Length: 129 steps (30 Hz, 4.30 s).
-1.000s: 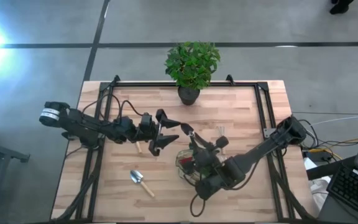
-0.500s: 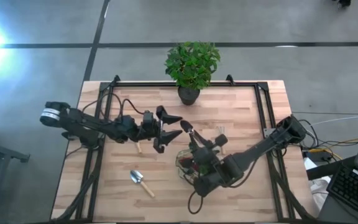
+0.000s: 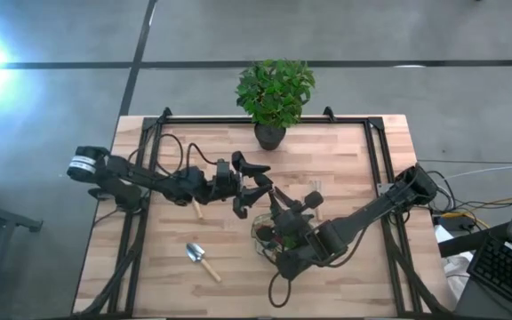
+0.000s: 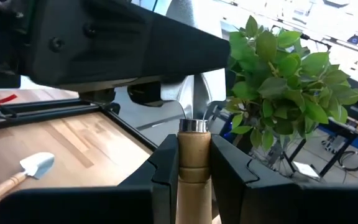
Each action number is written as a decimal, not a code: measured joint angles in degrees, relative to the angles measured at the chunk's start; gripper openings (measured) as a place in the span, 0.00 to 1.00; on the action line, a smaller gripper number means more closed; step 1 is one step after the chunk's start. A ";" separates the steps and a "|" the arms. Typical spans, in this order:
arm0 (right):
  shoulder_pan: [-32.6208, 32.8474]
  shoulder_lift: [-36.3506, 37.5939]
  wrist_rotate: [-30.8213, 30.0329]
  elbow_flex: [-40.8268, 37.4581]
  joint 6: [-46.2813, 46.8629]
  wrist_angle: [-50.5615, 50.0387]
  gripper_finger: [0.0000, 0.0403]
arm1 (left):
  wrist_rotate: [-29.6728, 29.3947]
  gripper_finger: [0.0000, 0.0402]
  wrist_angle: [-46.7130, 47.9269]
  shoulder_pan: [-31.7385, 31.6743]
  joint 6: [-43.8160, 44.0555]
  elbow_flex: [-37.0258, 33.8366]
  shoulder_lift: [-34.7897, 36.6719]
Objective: Pick & Place Garden tools in Gardening bag
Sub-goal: Put the top right brown trowel into the green gardening bag
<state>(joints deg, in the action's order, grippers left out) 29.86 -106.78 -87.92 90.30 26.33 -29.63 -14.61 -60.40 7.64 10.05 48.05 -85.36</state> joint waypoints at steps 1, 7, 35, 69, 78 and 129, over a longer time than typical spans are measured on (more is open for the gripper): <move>0.11 0.00 0.07 -0.02 -0.46 -0.04 0.13 | -0.52 0.70 0.02 -0.04 -0.46 0.00 0.02; 0.55 0.00 0.07 -0.04 -1.64 -0.04 0.13 | -1.74 0.69 0.02 -0.04 -1.25 -0.33 0.19; 0.55 0.00 3.96 -0.61 -0.82 0.05 0.03 | 2.79 0.01 3.55 -0.13 -5.59 -0.50 1.89; 15.55 9.57 16.24 -1.59 50.03 -43.01 0.02 | 24.68 0.00 10.62 -0.07 -6.56 -0.50 2.48; 17.55 9.74 18.43 -8.36 70.27 -50.73 0.02 | 34.24 0.00 23.39 -0.07 -8.87 -0.50 7.62; 17.34 9.77 20.44 -14.99 75.03 -44.54 0.02 | 46.20 0.00 27.90 -2.83 -13.94 -0.50 1.82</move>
<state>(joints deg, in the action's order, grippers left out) 47.20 -97.01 -67.48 75.31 101.36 -74.17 31.59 -32.50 4.81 -3.89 47.55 -83.55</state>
